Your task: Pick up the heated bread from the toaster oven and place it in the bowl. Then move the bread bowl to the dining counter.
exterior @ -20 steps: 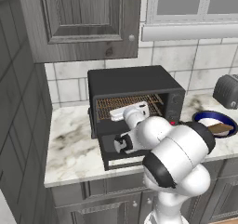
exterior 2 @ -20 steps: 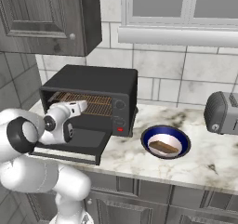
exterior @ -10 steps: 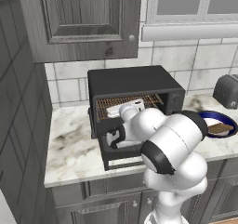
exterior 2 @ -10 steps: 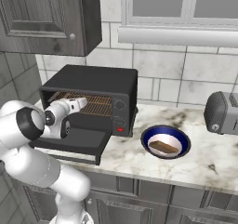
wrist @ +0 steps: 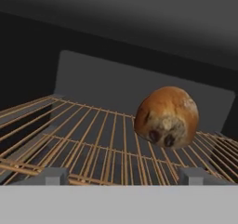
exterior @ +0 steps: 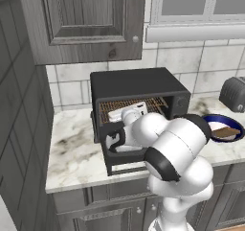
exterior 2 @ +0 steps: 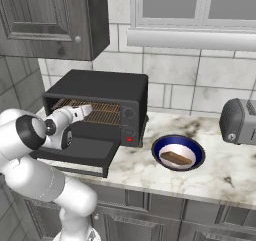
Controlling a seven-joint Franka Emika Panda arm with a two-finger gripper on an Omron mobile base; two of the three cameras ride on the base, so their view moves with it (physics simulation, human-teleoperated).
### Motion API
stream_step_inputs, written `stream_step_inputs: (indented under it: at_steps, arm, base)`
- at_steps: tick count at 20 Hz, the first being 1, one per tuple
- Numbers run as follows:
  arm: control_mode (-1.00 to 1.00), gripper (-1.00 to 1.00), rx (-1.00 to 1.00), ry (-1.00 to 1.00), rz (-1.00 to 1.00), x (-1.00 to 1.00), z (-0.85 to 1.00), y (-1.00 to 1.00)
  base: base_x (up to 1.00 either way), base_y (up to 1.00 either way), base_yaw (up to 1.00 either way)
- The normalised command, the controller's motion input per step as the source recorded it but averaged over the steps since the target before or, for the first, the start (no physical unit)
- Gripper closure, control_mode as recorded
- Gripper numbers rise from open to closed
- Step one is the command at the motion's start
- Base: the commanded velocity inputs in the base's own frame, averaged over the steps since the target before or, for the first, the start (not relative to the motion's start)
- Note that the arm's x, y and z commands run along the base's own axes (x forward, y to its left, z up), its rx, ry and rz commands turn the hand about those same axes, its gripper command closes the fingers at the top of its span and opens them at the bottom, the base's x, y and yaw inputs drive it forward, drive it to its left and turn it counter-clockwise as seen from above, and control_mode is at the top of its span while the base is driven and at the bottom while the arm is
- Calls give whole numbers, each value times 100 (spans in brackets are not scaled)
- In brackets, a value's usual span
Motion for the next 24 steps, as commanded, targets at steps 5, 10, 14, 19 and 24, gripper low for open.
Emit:
stream_step_inputs:
  at_steps: [5, 10, 14, 19, 24]
  arm:
    - [-100, -100, 0, -5, 0, -2, -4, 0]
    - [-100, -100, -2, -2, 0, -11, -20, 0]
    - [-100, -100, -2, -4, 0, -5, -20, 0]
    - [-100, -100, 0, -4, 0, 1, -7, 0]
    - [-100, -100, -4, -4, 0, 8, -18, 0]
  base:
    - [0, 0, 0]
    - [0, 0, 0]
    - [0, 0, 0]
    - [0, 0, 0]
    - [0, 0, 0]
